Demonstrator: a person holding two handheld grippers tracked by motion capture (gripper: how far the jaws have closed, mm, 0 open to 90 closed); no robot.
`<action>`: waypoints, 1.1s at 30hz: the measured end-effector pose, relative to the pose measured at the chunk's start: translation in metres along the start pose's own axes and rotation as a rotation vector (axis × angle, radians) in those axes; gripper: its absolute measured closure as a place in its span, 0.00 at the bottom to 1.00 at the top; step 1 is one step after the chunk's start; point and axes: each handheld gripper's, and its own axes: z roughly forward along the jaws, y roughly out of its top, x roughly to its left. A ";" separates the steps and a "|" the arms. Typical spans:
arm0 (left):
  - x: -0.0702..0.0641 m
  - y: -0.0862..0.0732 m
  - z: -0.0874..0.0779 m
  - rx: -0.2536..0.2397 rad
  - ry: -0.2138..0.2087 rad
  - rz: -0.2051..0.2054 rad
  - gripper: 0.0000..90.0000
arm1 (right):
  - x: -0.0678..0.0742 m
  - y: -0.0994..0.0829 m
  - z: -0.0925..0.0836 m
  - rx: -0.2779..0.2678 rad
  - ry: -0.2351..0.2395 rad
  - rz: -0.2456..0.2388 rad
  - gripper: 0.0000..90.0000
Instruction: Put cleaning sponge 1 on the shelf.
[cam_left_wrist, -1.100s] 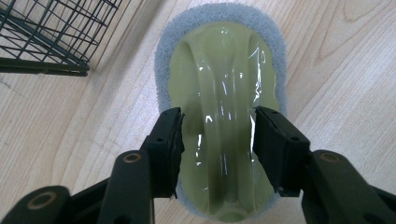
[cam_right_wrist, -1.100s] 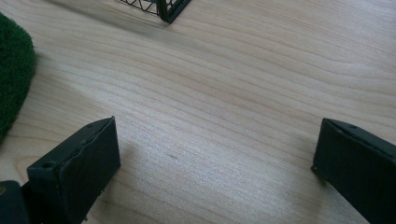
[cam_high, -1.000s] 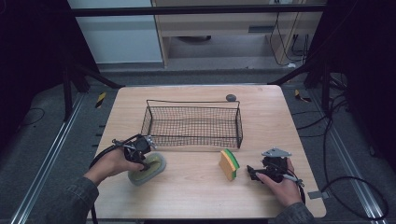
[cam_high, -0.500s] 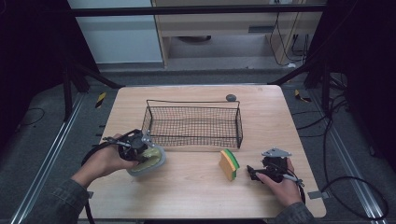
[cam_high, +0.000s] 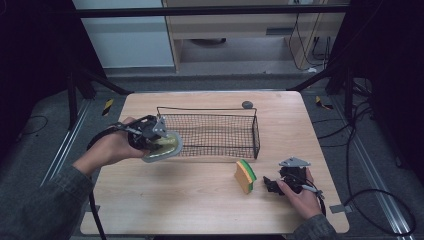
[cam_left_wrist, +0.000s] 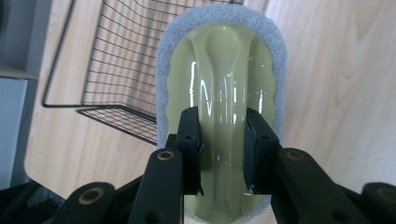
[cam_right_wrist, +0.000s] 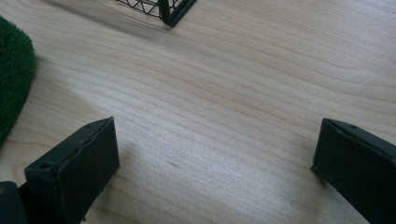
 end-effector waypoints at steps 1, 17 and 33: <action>0.007 0.000 0.002 -0.008 0.012 0.006 0.79 | 0.000 0.001 0.001 0.001 0.001 -0.001 0.00; 0.035 0.019 0.023 -0.024 0.133 0.073 0.79 | 0.001 0.000 0.000 -0.002 0.004 0.002 0.01; 0.047 0.035 0.034 -0.037 0.124 0.144 0.79 | -0.001 -0.001 -0.001 0.000 0.007 -0.008 0.00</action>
